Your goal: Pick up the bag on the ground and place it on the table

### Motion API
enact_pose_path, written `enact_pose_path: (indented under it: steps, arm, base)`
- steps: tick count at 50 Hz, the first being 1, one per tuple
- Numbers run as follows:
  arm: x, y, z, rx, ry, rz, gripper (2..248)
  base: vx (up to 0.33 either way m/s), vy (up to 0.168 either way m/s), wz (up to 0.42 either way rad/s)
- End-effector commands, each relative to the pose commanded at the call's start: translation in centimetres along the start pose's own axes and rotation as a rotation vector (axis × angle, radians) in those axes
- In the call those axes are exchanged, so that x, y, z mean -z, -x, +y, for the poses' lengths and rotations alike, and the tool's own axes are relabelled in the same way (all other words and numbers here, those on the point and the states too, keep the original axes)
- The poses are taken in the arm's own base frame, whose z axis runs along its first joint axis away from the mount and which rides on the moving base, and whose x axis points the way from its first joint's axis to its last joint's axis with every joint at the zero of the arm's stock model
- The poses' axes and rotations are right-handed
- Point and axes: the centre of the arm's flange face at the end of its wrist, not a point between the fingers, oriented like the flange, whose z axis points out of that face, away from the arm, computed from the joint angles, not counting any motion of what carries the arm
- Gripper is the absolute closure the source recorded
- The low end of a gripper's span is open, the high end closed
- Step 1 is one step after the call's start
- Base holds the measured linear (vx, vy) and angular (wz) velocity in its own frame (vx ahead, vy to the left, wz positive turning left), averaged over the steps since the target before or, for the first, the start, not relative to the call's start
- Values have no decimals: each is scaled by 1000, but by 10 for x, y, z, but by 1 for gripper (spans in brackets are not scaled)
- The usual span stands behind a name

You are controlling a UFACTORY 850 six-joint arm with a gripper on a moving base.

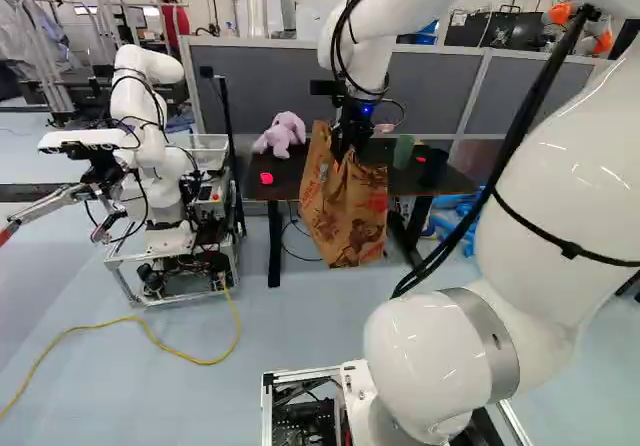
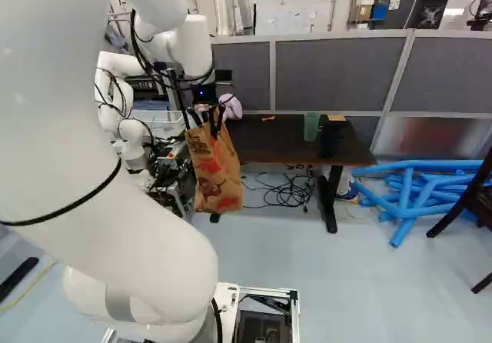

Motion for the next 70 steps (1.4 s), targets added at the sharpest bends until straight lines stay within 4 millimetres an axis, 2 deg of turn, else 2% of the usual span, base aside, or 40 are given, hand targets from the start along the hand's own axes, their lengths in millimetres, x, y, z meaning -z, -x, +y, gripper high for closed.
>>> enact_pose_path:
  steps: [29, 70]
  arm:
    - [1, -2, 0, 0, 0, 3, 229]
    - [56, -12, 2, -1, 5, 54, 229]
  base:
    - [20, 1, -1]
    - [0, 0, 0]
